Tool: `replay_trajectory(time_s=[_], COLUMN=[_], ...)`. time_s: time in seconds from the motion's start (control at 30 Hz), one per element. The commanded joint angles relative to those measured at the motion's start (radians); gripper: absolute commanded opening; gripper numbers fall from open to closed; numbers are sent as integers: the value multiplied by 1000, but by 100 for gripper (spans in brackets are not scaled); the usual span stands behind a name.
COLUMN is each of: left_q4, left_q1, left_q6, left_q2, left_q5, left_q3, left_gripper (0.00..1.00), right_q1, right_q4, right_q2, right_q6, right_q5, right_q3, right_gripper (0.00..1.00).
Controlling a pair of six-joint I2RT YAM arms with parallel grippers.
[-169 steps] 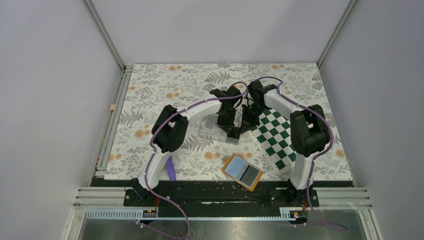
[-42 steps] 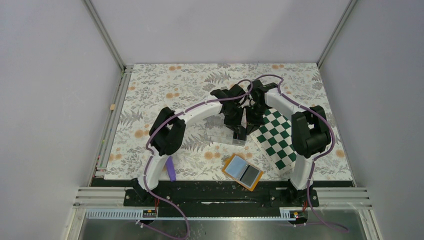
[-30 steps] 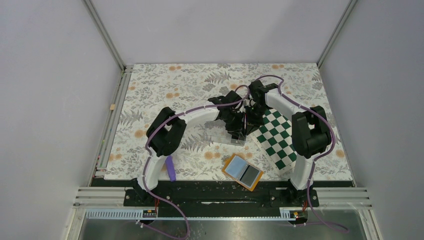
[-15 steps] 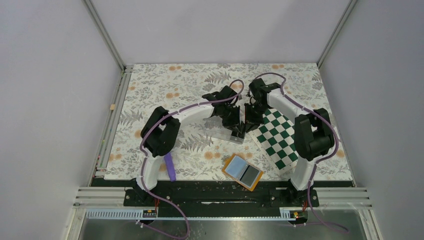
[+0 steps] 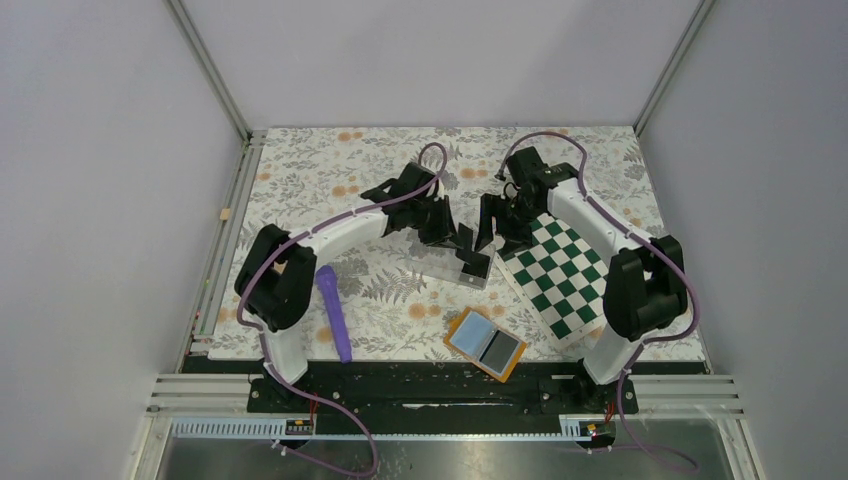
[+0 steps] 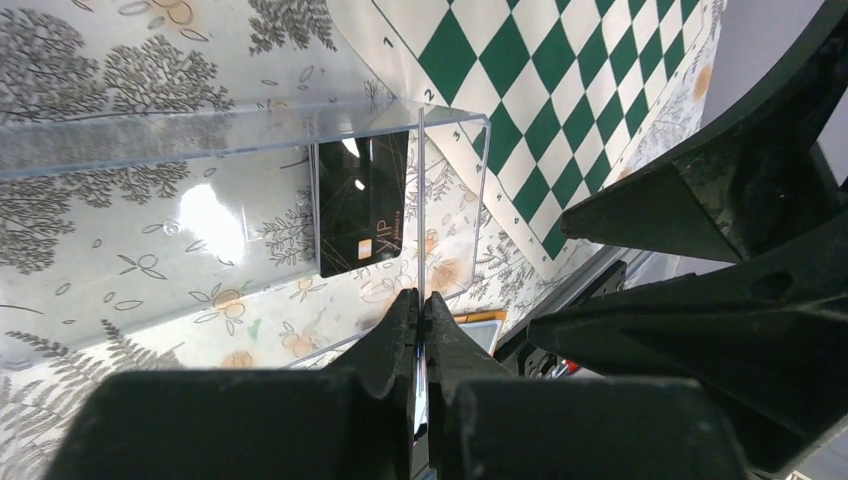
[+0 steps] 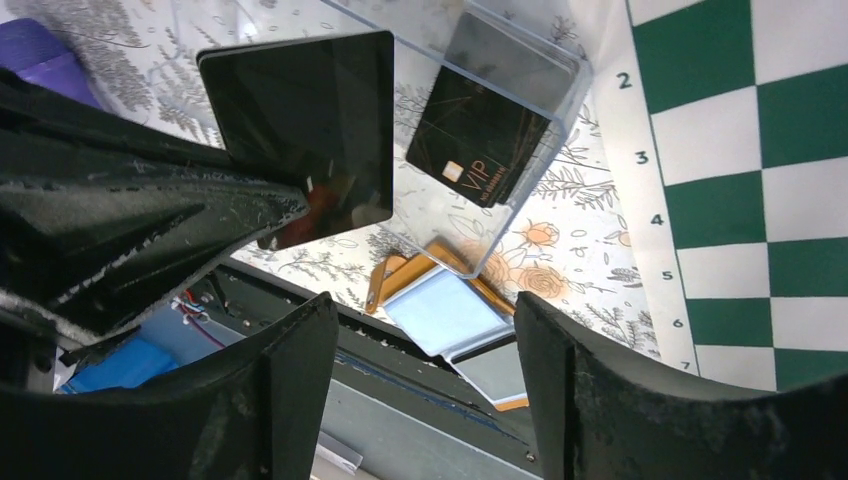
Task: Put the credit cards into the card holder
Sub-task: Pick up the credit card from the storage box, then insert the credit card into the card slot.
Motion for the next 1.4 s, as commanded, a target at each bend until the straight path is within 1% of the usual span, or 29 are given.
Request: replay_trajectory(time_s=[0.0,0.13,0.23,0.37,0.53,0.7,0.83,0.93,1.0,1.3,1.37], left_q4=[66,97,198,353,400,417,382,322,279,276,278], left_q1=[15,29,53,79,92,94,94,94,94,94,94], left_q6=[8,2,-45,-123,-151,-158,-140,-111,-85,-86,-88], left_q2=[-57,-95,-140,-201,-240,-242,-238,-239,-238,-233,-235], left_q5=[29,53,107,179,206,204,176,147,127,112,115], left_q3=[-22,-57,-121,-207,-242,-252,-247,-237,-225,-236,-237], left_gripper=[0,0,0,0,0,0,0,0,0,0,0], right_q1=[-4,-4,-5,-5,-7,-7,-7,-7,-7,-7,-7], right_q4=[62,99,162,217,246,283,283,282,283,284,313], right_q2=[-62,-57,-49,-38,-20,-11,-20,-27,-31,-48,-58], right_q6=[5,35,85,131,155,185,196,201,203,214,233], right_q5=[-84,-161,-234,-274,-310,-356,-362,-361,-362,-360,-361], right_q3=[-20,-31,-61,-92,-94,-90,-87,-91,-96,-108,-125], right_gripper=[73,70,66,63,62,49,28,18,14,6,4])
